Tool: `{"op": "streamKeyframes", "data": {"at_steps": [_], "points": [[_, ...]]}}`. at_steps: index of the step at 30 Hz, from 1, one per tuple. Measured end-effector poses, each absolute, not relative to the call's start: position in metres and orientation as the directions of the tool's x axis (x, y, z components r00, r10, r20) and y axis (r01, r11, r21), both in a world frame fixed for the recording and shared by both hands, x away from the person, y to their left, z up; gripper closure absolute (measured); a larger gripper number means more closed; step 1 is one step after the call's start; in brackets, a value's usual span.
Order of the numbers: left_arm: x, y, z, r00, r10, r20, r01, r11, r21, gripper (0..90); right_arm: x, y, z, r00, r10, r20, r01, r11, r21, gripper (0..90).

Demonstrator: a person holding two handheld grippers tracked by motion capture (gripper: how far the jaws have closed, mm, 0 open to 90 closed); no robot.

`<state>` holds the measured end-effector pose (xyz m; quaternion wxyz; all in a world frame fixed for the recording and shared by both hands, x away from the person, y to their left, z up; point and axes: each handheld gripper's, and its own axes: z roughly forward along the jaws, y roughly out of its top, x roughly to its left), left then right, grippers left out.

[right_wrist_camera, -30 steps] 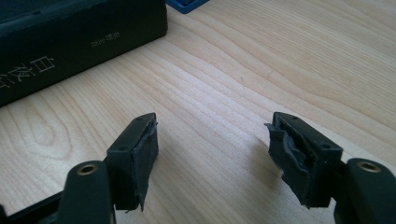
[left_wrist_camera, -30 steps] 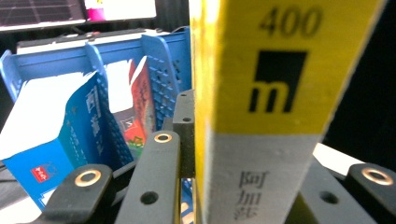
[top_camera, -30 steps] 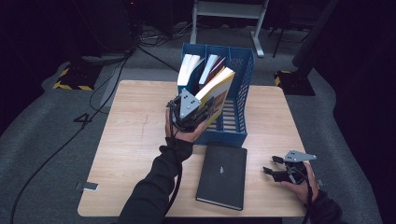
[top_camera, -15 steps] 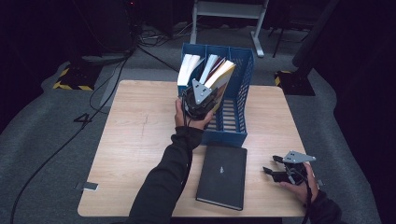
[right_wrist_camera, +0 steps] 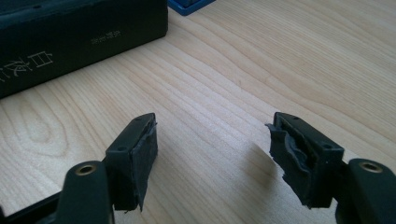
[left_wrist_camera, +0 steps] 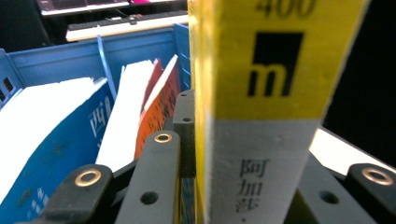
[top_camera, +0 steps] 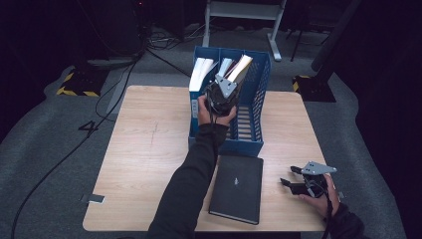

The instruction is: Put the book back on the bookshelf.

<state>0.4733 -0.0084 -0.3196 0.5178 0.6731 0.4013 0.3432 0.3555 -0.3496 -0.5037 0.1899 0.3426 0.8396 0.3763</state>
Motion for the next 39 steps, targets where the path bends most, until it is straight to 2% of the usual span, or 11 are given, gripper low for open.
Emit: {"op": "streamKeyframes", "data": {"at_steps": [5,21,30,39], "points": [[0.485,-0.013,-0.320,0.410,0.912,0.023,0.187,-0.108,0.976,75.2,0.356,-0.350,-0.504,-0.692,0.719,-0.061,0.433,0.482,0.762,32.0],[0.501,-0.040,-0.338,0.325,0.944,0.056,0.209,-0.129,0.969,75.0,0.355,-0.349,-0.504,-0.696,0.716,-0.060,0.432,0.483,0.762,32.2],[0.509,-0.044,-0.364,0.310,0.950,0.018,0.266,-0.105,0.958,74.9,0.355,-0.349,-0.504,-0.702,0.709,-0.070,0.422,0.492,0.761,32.2],[0.509,-0.046,-0.381,0.312,0.949,0.039,0.275,-0.129,0.953,74.6,0.355,-0.348,-0.503,-0.702,0.709,-0.071,0.421,0.493,0.762,32.3]]}}
